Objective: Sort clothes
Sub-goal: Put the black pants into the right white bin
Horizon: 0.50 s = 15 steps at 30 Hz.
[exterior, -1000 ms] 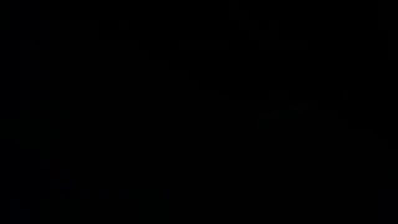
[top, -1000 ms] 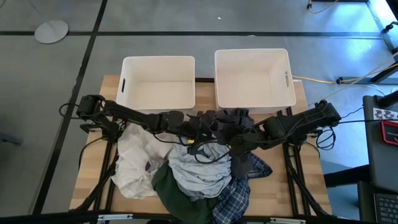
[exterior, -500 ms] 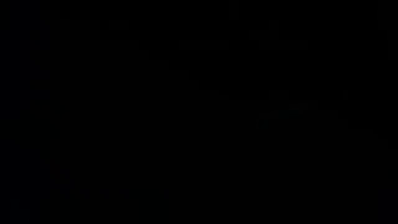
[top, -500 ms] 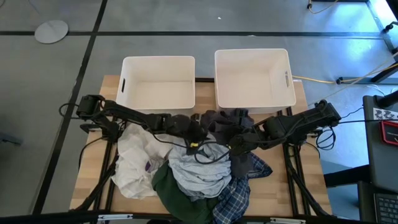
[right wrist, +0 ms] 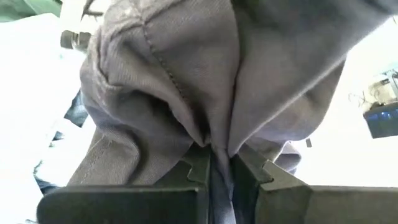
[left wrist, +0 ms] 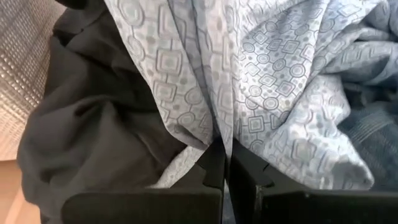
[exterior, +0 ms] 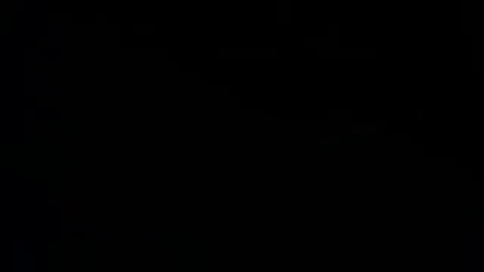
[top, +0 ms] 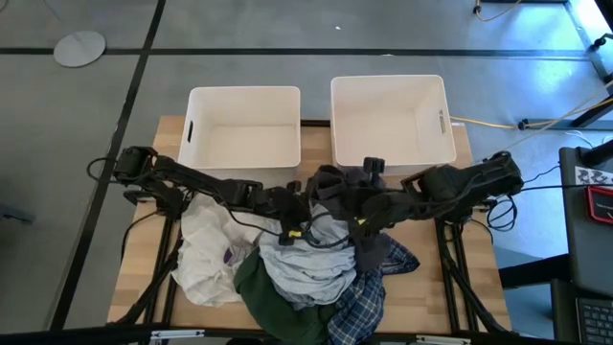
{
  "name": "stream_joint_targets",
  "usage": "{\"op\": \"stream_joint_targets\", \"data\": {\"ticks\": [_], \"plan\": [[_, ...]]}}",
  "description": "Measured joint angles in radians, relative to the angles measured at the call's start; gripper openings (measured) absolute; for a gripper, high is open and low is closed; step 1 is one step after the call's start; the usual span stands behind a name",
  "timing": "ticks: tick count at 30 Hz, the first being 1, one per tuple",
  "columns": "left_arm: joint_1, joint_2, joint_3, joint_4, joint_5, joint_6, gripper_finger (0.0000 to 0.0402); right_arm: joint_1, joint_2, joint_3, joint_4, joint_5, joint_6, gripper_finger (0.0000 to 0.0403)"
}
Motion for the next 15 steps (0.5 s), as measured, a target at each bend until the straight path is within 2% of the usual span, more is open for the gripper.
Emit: {"op": "stream_joint_targets", "data": {"ticks": [15], "plan": [[-0.006, 0.002, -0.001, 0.018, 0.003, 0.002, 0.0001, 0.0, 0.0, 0.212, -0.074, 0.021, -0.072, 0.0034]]}}
